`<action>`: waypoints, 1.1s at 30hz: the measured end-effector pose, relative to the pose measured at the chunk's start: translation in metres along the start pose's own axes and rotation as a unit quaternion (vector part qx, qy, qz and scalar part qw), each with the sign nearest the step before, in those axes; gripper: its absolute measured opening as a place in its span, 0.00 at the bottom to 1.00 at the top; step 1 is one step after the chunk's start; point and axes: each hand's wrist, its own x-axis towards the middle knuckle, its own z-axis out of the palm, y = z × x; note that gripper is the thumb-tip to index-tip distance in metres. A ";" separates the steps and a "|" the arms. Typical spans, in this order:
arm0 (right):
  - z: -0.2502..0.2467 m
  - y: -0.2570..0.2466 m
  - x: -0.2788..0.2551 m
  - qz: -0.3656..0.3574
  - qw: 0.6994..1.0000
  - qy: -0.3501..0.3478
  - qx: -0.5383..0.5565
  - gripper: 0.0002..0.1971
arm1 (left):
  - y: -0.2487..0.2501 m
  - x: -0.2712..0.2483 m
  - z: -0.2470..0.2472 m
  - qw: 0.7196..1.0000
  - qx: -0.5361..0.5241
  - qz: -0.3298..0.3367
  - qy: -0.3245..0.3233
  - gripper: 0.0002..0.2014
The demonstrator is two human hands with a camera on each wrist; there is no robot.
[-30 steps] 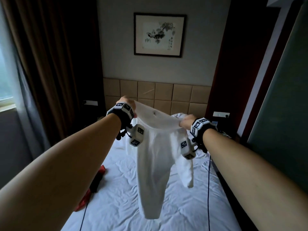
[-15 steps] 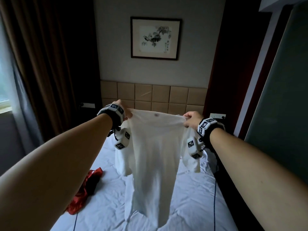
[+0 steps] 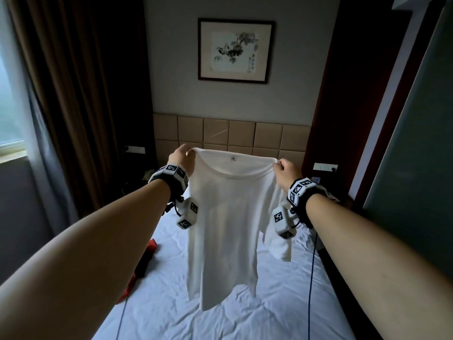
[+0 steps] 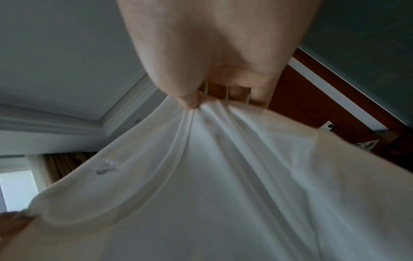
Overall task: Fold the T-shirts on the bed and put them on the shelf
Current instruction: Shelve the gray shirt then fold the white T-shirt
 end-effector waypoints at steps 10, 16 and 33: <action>0.044 0.005 -0.043 0.006 0.998 -0.031 -0.047 0.14 | -0.051 -0.023 -0.012 0.994 0.102 -0.018 0.026 0.16; 0.097 0.015 -0.025 0.053 0.996 -0.046 -0.055 0.17 | -0.092 0.004 0.003 0.993 0.111 -0.033 -0.019 0.17; 0.362 0.173 0.053 0.207 0.941 -0.190 -0.186 0.16 | -0.344 0.139 0.228 0.927 0.285 -0.001 -0.245 0.17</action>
